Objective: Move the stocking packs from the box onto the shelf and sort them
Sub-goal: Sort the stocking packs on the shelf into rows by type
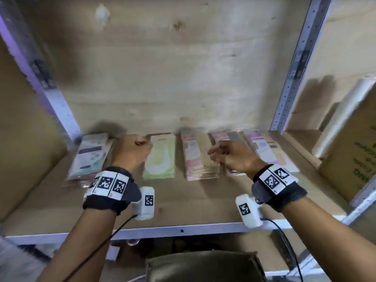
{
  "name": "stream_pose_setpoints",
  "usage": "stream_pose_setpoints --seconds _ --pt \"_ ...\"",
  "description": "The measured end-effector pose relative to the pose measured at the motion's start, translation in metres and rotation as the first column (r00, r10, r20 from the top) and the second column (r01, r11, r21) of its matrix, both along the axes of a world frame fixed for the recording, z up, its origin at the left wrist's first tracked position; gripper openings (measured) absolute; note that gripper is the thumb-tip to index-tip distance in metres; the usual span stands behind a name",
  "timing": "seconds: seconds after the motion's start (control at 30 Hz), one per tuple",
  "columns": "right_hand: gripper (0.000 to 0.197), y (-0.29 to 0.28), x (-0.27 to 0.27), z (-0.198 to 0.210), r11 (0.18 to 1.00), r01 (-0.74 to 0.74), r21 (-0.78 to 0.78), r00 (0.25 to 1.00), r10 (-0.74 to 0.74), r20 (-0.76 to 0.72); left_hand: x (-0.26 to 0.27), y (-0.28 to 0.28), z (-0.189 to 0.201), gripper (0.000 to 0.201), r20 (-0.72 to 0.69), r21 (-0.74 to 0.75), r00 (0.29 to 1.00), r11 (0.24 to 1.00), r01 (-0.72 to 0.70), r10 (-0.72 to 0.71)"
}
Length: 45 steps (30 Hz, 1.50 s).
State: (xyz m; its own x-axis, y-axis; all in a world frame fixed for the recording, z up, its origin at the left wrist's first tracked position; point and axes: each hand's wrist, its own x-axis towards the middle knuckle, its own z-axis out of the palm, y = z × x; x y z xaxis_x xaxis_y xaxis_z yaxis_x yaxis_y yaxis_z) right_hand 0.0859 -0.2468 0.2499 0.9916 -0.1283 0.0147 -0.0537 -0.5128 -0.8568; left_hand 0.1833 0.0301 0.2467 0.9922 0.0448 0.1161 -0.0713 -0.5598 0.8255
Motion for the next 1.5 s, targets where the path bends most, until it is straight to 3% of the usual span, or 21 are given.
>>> stream_pose_setpoints --seconds 0.1,0.2,0.33,0.57,0.67,0.87,0.93,1.03,1.1,1.17,1.23,1.33,1.43,1.5 --pt "0.011 0.049 0.024 0.006 0.986 -0.159 -0.052 0.986 0.156 -0.058 0.014 0.069 -0.019 0.027 -0.069 0.043 0.994 0.996 -0.084 0.087" --pt "0.01 0.103 0.057 0.002 0.971 -0.24 0.019 0.962 0.24 -0.129 0.028 0.126 -0.027 0.017 -0.096 0.05 0.977 0.981 -0.185 0.189" --pt "0.012 0.181 0.103 -0.01 0.943 -0.315 0.104 0.922 0.33 -0.201 0.038 0.184 -0.033 0.023 -0.085 0.105 0.95 0.951 -0.291 0.3" --pt "0.006 0.287 0.152 -0.037 0.917 -0.281 0.285 0.908 0.35 -0.231 0.047 0.21 -0.059 0.028 -0.156 0.166 0.976 0.978 -0.129 0.155" --pt "0.017 0.308 0.163 -0.048 0.926 -0.206 0.316 0.921 0.293 -0.258 0.045 0.212 -0.065 0.028 -0.214 0.207 0.972 0.977 -0.046 0.091" --pt "0.025 0.307 0.166 -0.056 0.958 -0.153 0.244 0.955 0.206 -0.211 0.038 0.214 -0.06 0.018 -0.239 0.133 0.968 0.99 -0.045 0.076" --pt "0.022 0.299 0.162 -0.052 0.959 -0.187 0.213 0.957 0.227 -0.18 0.038 0.217 -0.061 0.024 -0.282 0.058 0.956 0.996 -0.061 0.075" --pt "0.038 0.286 0.152 -0.04 0.94 -0.256 0.225 0.944 0.293 -0.151 0.032 0.219 -0.061 0.042 -0.293 0.001 0.956 1.0 -0.018 0.018" --pt "0.042 0.274 0.142 -0.03 0.927 -0.283 0.247 0.942 0.317 -0.112 0.025 0.215 -0.057 0.053 -0.228 0.142 0.974 0.99 0.02 0.013" --pt "0.038 0.261 0.131 -0.018 0.907 -0.266 0.326 0.947 0.31 -0.09 0.019 0.207 -0.049 0.068 -0.128 0.354 0.992 0.934 0.053 -0.008" --pt "0.031 0.247 0.118 -0.004 0.878 -0.239 0.415 0.955 0.289 -0.062 0.013 0.195 -0.039 0.075 -0.045 0.445 0.998 0.894 0.051 -0.034" --pt "0.021 0.221 0.097 0.018 0.825 -0.234 0.514 0.957 0.288 -0.027 0.005 0.17 -0.027 0.056 0.118 0.439 0.989 0.898 0.024 -0.084" --pt "0.019 0.19 0.077 0.037 0.772 -0.242 0.588 0.95 0.311 -0.018 -0.004 0.143 -0.016 0.033 0.288 0.275 0.954 0.961 -0.002 -0.08" --pt "0.029 0.167 0.068 0.048 0.751 -0.244 0.614 0.951 0.308 0.002 -0.009 0.125 -0.01 0.031 0.346 0.178 0.935 0.984 0.02 -0.082"
